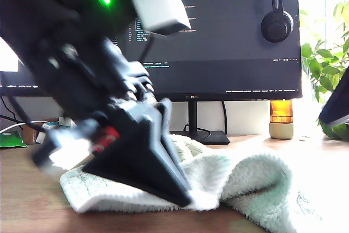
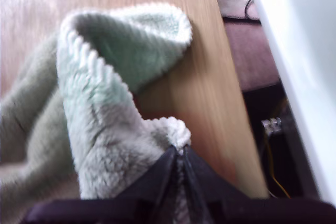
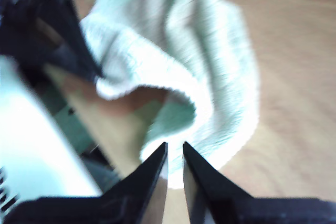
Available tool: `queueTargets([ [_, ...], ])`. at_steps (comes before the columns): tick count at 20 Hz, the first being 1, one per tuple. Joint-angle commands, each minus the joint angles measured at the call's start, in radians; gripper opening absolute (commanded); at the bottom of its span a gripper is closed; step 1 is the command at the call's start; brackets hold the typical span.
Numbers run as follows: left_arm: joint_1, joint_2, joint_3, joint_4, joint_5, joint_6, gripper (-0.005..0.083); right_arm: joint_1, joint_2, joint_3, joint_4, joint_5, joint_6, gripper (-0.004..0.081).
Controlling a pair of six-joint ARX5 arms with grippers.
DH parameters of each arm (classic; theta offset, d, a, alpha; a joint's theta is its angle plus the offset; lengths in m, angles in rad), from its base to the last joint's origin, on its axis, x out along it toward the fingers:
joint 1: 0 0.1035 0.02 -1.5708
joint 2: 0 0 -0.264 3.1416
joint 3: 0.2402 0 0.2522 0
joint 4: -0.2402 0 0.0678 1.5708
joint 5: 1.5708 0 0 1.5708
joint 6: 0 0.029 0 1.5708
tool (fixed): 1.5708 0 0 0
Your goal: Fold the tea towel to a neat square and place it to the right
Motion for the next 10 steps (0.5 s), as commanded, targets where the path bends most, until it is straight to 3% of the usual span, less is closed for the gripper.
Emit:
queueTargets([
  [1, 0.0, 0.009, -0.014, -0.069, -0.025, 0.003, -0.0024, 0.026, 0.024, 0.01, -0.003, -0.006, 0.004, 0.0077],
  [10, 0.031, 0.006, -0.014, -0.358, -0.11, -0.025, -0.0024, 0.072, 0.198, 0.01, 0.084, 0.005, 0.011, 0.0076],
])
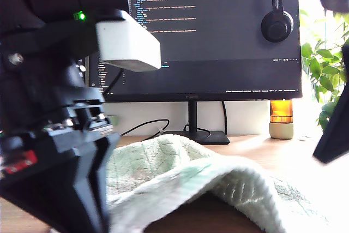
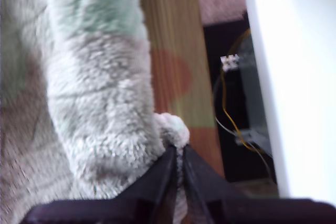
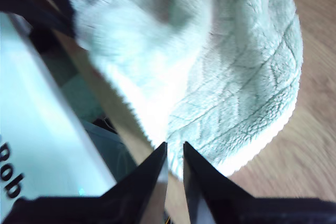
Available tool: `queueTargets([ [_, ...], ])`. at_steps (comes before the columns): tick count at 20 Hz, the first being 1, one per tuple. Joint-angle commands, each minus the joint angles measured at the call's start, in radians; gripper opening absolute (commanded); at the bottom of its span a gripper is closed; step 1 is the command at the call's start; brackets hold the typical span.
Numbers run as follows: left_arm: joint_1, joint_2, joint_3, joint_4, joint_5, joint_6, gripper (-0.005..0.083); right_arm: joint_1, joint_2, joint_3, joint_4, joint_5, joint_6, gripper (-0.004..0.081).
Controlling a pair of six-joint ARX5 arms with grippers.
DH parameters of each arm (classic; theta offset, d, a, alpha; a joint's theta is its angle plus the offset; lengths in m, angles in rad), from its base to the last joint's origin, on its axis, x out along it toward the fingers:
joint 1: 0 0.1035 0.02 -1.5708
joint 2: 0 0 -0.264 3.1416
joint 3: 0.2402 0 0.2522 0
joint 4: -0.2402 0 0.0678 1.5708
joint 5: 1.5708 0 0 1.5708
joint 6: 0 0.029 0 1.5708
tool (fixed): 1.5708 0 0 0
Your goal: Fold the tea towel to a neat square and place it to the right
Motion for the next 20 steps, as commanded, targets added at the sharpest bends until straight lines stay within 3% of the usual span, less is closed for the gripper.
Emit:
queueTargets([
  [1, 0.011, 0.017, -0.033, -0.061, -0.037, -0.019, -0.0024, 0.01, 0.035, 0.01, 0.059, 0.001, 0.02, 0.0076],
  [5, 0.056, 0.016, -0.033, -0.137, -0.118, -0.026, -0.0024, 0.01, 0.127, 0.01, 0.183, 0.006, 0.028, 0.0076],
  [9, 0.108, 0.016, -0.033, -0.214, -0.156, -0.043, -0.0024, 0.009, 0.21, 0.01, 0.288, 0.063, 0.027, 0.0076],
  [17, 0.153, 0.016, -0.022, -0.336, -0.139, -0.111, -0.0024, 0.008, 0.24, 0.026, 0.401, 0.093, 0.062, 0.0076],
  [20, 0.153, 0.016, -0.014, -0.345, -0.066, -0.121, -0.0024, 0.01, 0.246, 0.029, 0.406, 0.003, 0.074, 0.0052],
])
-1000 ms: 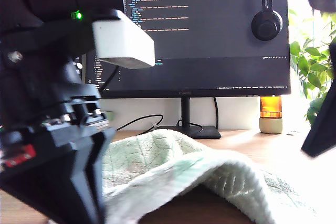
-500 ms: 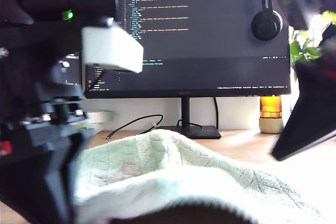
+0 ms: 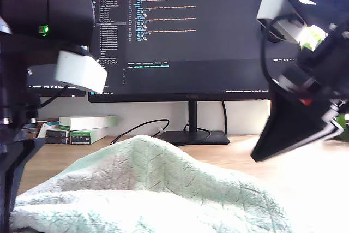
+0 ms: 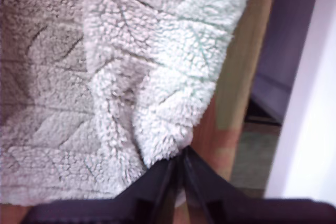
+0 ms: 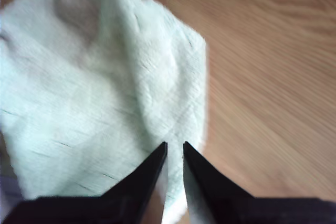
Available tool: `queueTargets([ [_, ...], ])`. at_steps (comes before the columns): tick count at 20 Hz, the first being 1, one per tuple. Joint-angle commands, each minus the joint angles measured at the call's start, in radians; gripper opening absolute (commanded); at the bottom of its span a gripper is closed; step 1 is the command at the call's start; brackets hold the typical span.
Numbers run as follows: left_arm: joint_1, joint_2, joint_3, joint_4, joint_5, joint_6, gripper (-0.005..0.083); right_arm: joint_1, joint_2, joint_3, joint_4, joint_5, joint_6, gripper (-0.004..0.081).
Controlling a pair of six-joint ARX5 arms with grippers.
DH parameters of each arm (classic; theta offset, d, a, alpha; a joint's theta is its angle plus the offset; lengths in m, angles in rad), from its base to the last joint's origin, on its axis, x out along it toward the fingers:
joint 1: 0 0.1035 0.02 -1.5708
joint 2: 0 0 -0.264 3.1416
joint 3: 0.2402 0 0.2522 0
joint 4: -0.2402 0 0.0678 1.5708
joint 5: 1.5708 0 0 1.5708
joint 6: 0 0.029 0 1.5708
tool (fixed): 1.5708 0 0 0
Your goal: Fold the tea towel to a neat square and place it to the right
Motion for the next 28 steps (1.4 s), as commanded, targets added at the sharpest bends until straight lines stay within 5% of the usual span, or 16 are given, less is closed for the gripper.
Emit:
queueTargets([
  [1, -0.005, 0.043, -0.048, -0.034, 0.035, -0.006, -0.0024, 0.011, 0.018, 0.013, 0.006, -0.059, 0.004, 0.0007],
  [7, -0.007, 0.043, -0.044, -0.053, 0.127, 0.018, -0.0024, 0.04, 0.151, 0.013, -0.003, -0.188, 0.0, -0.0012],
  [20, -0.007, 0.043, 0.028, -0.216, 0.142, 0.056, 0.0012, 0.069, 0.308, 0.013, 0.093, -0.135, -0.005, -0.0013],
  [24, -0.006, 0.043, 0.103, -0.288, 0.142, 0.056, 0.0176, 0.069, 0.325, 0.013, 0.098, -0.128, -0.005, -0.0012],
  [28, -0.003, 0.043, 0.157, -0.338, 0.136, 0.056, 0.0192, 0.069, 0.339, 0.013, 0.098, -0.127, -0.005, -0.0012],
])
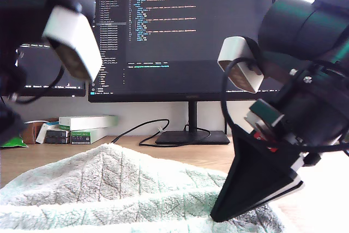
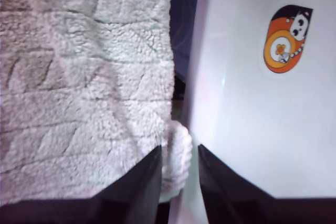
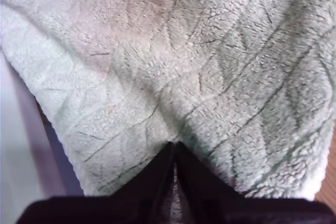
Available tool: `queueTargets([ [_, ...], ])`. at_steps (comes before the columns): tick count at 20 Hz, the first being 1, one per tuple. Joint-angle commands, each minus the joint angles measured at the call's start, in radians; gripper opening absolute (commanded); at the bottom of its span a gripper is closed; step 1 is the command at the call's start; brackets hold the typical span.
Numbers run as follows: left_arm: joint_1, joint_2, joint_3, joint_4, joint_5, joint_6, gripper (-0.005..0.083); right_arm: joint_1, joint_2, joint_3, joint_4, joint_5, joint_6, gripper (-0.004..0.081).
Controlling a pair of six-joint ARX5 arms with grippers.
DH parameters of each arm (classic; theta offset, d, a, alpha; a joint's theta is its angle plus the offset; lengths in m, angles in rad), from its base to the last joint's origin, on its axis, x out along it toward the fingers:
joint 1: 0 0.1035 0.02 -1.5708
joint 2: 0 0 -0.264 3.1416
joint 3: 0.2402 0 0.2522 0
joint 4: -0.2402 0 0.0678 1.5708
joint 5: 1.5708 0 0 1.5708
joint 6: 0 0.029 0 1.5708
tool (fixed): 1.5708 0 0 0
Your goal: Fold the tea towel to a neat square and place it to the right
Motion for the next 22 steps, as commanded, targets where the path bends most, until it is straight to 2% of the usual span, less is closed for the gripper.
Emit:
queueTargets([
  [1, 0.003, 0.015, 0.016, -0.014, -0.009, 0.005, 0.0205, -0.002, 0.037, -0.011, -0.006, 0.021, -0.006, -0.0013],
  [4, 0.029, 0.015, 0.021, 0.024, -0.121, 0.005, 0.0188, -0.002, 0.037, -0.011, -0.007, 0.021, -0.005, -0.0012],
  [5, 0.05, 0.015, 0.021, 0.067, -0.121, 0.005, 0.0148, -0.002, 0.037, -0.011, -0.008, 0.02, -0.005, -0.0012],
  [7, 0.1, 0.015, 0.021, 0.157, -0.12, 0.004, -0.0007, -0.002, 0.037, -0.011, -0.008, 0.02, -0.001, -0.0012],
  [10, 0.18, 0.015, 0.021, 0.27, -0.116, -0.014, -0.0019, -0.002, 0.036, 0.004, -0.017, -0.001, 0.006, -0.0012],
  [12, 0.235, 0.016, 0.021, 0.332, -0.089, -0.015, -0.0019, -0.002, 0.036, 0.048, -0.059, -0.033, 0.006, -0.0012],
  [16, 0.346, 0.016, 0.02, 0.424, 0.037, -0.014, -0.0019, -0.002, 0.036, 0.174, -0.227, -0.058, 0.004, -0.0013],
  [20, 0.411, 0.018, 0.018, 0.44, 0.125, -0.01, -0.0019, -0.002, 0.036, 0.249, -0.24, -0.055, -0.03, -0.0013],
  [22, 0.42, 0.018, 0.016, 0.438, 0.166, -0.008, -0.0019, -0.003, 0.04, 0.265, -0.235, -0.002, -0.065, -0.0013],
])
